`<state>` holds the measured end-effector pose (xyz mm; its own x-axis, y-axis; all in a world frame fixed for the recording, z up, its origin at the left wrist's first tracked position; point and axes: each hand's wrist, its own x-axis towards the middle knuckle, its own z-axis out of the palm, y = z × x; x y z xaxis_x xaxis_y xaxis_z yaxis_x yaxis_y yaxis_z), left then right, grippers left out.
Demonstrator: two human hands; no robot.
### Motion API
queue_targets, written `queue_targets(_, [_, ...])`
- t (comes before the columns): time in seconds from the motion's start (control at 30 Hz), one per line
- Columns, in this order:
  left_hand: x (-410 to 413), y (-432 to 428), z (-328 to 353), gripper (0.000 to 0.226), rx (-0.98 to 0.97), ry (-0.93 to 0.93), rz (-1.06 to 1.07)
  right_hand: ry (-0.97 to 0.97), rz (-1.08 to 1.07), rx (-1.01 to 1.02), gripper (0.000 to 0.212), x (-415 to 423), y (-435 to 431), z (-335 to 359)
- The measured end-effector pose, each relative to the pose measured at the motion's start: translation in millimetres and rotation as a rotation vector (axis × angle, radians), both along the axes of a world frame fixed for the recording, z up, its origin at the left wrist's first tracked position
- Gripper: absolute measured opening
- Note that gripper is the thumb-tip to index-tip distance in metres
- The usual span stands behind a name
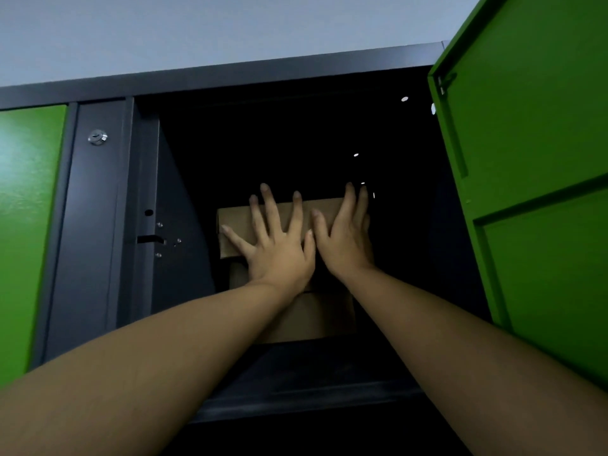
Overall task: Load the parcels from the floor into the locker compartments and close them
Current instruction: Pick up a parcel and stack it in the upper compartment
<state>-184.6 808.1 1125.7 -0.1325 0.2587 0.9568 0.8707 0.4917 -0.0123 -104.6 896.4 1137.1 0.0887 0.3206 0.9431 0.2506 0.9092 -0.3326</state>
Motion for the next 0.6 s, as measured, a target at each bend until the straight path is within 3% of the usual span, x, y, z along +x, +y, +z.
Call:
queue_targets(0.17, [-4,-4,0,0.068,-0.173,0.061,0.155,-0.251,-0.266,0.062,0.082,5,-4,6])
queue_targets(0.27, [-9,-6,0,0.069,-0.327,-0.044,0.238,-0.416,-0.391,0.097,0.084,2,-4,0])
queue_targets(0.4, [-18,-3,5,0.075,-0.405,-0.201,0.259,-0.607,-0.354,0.146,0.079,-3,7,-3])
queue_targets(0.5, [-28,1,17,0.075,-0.42,-0.27,0.285,-0.603,-0.409,0.073,0.076,-10,13,8])
queue_targets(0.6, [-30,6,33,0.074,-0.391,-0.255,0.28,-0.554,-0.322,-0.036,0.071,-20,17,20])
